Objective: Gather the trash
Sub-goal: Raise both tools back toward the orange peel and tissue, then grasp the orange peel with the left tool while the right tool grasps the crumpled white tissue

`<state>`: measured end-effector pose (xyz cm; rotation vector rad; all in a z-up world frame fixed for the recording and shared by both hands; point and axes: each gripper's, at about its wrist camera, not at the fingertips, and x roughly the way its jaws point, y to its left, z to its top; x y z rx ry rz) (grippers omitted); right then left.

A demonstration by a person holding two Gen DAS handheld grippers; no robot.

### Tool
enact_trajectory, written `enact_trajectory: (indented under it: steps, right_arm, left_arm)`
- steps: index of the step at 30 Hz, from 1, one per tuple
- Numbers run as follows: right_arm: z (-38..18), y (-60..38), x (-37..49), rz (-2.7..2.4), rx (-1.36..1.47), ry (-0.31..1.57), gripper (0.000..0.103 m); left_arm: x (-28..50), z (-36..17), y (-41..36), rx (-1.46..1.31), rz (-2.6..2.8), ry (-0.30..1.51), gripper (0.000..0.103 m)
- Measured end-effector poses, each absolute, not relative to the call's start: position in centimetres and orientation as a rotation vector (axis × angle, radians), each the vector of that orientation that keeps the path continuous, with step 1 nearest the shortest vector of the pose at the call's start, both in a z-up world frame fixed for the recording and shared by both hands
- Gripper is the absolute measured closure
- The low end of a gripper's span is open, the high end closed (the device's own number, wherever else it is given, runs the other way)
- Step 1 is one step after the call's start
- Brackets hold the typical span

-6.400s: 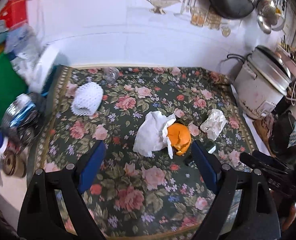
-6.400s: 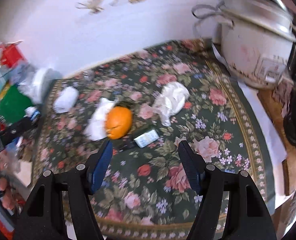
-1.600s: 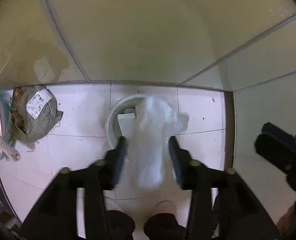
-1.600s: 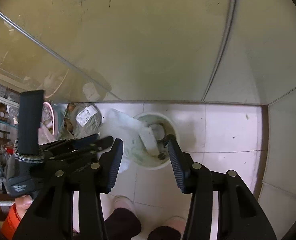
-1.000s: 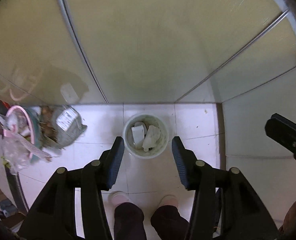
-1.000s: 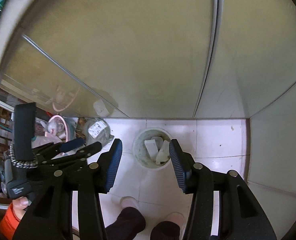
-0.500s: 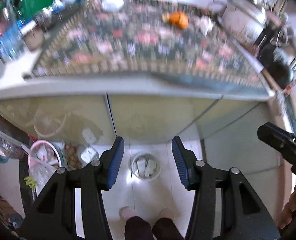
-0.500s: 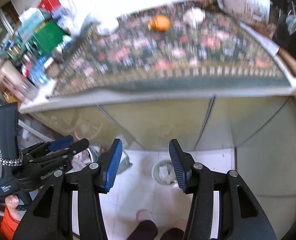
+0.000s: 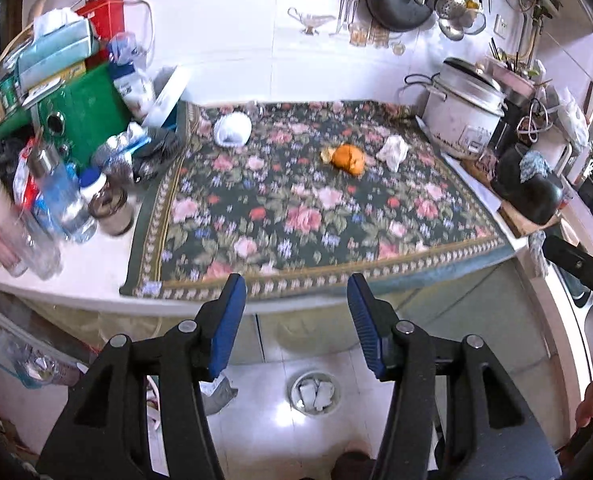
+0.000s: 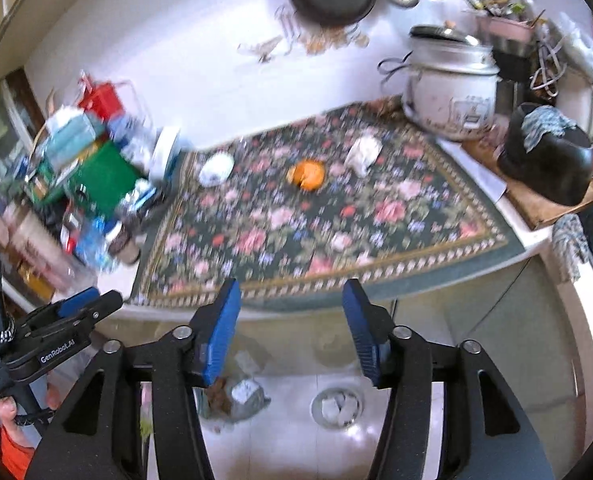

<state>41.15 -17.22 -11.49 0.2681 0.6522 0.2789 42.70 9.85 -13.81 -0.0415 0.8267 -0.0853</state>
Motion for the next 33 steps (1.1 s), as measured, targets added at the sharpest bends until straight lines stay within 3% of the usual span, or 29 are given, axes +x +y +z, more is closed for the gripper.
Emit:
enact_trajectory:
  steps: [17, 20, 24, 33]
  right_arm:
    - [-8.5, -23.7, 57.5, 0.312, 0.222, 0.636, 0.052]
    - [-8.7, -24.6, 61.7, 0.341, 0.179, 0.651, 0.052]
    - [-10.4, -25.8, 67.1, 0.350, 0.195, 0.693, 0.036]
    - [-15.7, -25.9, 77.0, 0.340, 0.305, 0.848, 0.036]
  left_arm:
    - [59.8, -11.4, 3.4, -0.071, -0.020, 0.797, 0.044]
    - [62.9, -12.0, 2.3, -0.083, 0.013, 0.808, 0.044]
    - [67.0, -14.0, 1.3, -0.098, 0.032, 0.878, 0.043]
    - [74.7, -19.2, 0.1, -0.036, -0.021, 0.980, 0.043]
